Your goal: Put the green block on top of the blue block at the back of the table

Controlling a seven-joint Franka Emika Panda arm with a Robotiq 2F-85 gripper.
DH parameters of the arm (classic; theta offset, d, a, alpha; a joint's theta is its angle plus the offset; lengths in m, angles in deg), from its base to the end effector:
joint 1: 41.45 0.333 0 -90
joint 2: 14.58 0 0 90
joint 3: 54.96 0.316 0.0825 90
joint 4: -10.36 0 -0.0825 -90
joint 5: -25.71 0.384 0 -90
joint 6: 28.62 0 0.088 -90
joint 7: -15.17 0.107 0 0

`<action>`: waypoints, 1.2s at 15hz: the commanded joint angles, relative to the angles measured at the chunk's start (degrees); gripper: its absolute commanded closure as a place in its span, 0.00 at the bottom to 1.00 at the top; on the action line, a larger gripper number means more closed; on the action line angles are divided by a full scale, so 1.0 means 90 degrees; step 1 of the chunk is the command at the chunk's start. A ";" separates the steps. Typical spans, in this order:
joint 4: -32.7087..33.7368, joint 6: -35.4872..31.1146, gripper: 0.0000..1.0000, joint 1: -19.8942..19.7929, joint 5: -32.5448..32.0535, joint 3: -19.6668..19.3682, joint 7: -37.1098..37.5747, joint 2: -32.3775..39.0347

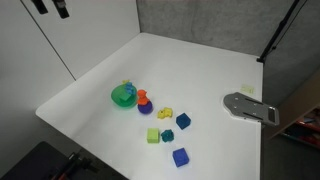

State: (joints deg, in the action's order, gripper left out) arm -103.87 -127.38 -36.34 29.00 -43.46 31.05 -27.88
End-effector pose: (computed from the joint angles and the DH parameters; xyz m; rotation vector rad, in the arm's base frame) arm 0.4613 0.1511 0.5549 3.1394 -0.0054 -0.0682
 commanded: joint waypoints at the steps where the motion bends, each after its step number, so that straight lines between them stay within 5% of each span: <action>1: 0.0085 -0.0277 0.00 0.0096 -0.0100 0.0008 0.0102 0.0306; 9: 0.0197 -0.1306 0.00 0.0154 -0.0264 -0.0064 0.0167 0.1223; 18: 0.0008 -0.2231 0.00 0.0310 -0.1256 -0.0223 0.0776 0.2288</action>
State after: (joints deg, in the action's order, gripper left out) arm -103.85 -144.98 -35.25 21.21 -44.30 34.70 -9.98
